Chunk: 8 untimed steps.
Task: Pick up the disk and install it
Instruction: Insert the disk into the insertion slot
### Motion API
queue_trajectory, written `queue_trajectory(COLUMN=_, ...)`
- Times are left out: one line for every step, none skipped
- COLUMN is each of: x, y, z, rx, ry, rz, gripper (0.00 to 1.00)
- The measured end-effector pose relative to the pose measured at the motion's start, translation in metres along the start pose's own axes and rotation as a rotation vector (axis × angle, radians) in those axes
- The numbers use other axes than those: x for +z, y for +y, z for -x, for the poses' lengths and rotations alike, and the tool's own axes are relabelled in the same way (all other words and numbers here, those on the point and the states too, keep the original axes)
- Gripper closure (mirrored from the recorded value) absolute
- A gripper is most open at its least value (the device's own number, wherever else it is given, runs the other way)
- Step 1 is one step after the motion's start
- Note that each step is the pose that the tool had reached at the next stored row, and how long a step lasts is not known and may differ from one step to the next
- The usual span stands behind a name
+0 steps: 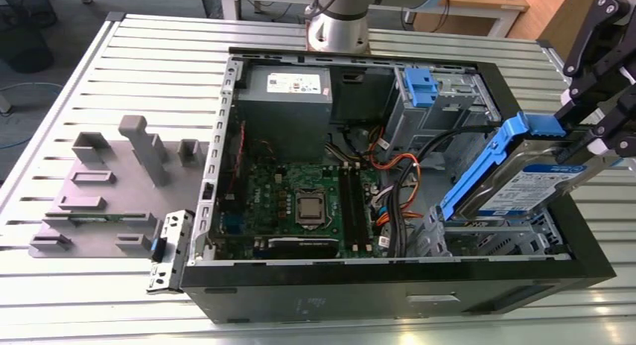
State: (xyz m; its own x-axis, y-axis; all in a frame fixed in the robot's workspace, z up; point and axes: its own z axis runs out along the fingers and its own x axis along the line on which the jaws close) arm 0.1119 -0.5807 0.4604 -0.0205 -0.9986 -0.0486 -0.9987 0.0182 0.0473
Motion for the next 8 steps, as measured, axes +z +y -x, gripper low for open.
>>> queue_trajectory(x=0.0001, y=0.0, z=0.0, rx=0.0, ry=-0.0001, rz=0.0, gripper=0.65)
queue_trajectory(x=0.0005, y=0.0, z=0.0, rx=0.0, ry=-0.0003, rz=0.0, gripper=0.65)
queue_trajectory(x=0.001, y=0.0, z=0.0, rx=0.0, ry=-0.0003, rz=0.0, gripper=0.65)
queue_trajectory(x=0.0012, y=-0.0001, z=-0.0001, rx=0.0, ry=-0.0002, rz=0.0, gripper=0.65)
queue_trajectory(x=0.0012, y=-0.0001, z=-0.0001, rx=0.0, ry=-0.0001, rz=0.0, gripper=0.65)
queue_trajectory(x=0.0012, y=-0.0001, z=-0.0001, rx=0.0, ry=0.0, rz=0.0, gripper=0.65)
queue_trajectory(x=0.0013, y=-0.0001, z=-0.0001, rx=0.0, ry=-0.0001, rz=0.0, gripper=0.65)
queue_trajectory(x=0.0014, y=0.0, z=-0.0001, rx=0.0, ry=-0.0001, rz=0.0, gripper=0.65)
